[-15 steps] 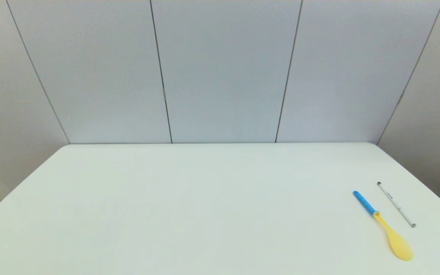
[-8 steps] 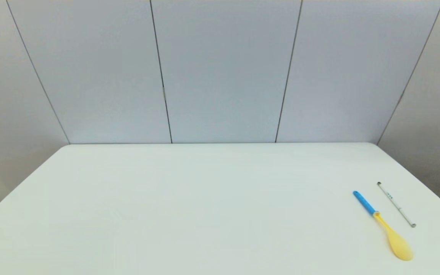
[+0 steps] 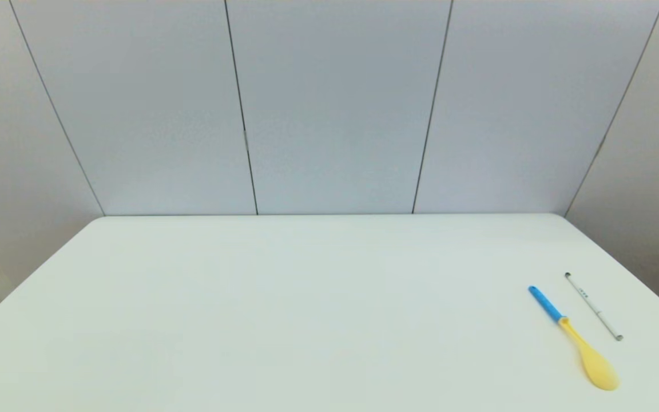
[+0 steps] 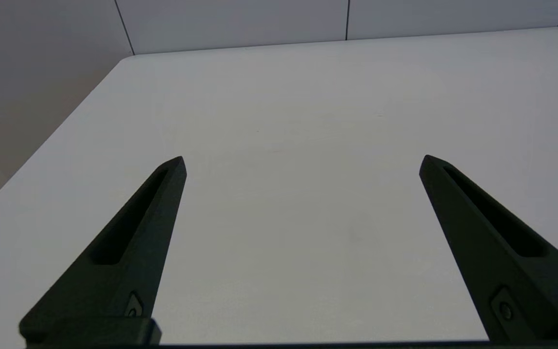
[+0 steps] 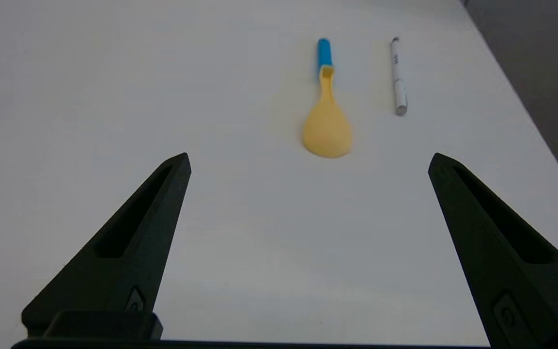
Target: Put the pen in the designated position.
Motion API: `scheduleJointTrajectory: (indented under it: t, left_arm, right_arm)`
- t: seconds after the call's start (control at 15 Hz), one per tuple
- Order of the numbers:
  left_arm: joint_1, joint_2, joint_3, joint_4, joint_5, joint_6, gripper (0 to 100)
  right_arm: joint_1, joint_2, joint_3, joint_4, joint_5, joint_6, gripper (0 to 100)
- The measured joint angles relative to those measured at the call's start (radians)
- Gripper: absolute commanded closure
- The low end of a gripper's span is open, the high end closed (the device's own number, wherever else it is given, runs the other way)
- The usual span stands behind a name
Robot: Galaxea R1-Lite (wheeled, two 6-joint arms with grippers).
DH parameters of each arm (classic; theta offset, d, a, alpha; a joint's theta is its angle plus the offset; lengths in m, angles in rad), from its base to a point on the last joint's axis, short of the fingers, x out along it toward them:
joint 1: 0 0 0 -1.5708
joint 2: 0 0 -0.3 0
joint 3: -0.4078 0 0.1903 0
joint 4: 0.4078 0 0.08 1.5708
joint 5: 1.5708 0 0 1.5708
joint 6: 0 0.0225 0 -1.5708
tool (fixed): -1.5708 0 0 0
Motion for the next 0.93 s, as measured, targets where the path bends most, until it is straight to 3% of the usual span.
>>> scheduleJointTrajectory:
  t: [0.13, 0.47, 0.93]
  left_arm:
    - [0.000, 0.000, 0.000, 0.000, 0.000, 0.000, 0]
    - [0.000, 0.000, 0.000, 0.000, 0.000, 0.000, 0]
    - [0.000, 0.000, 0.000, 0.000, 0.000, 0.000, 0]
  right_arm:
    - [-0.002, -0.033, 0.022, -0.068, -0.001, 0.011, 0]
    - [-0.007, -0.110, 0.029, -0.070, -0.005, 0.055, 0]
    - [-0.007, -0.169, 0.030, -0.070, -0.006, 0.061, 0]
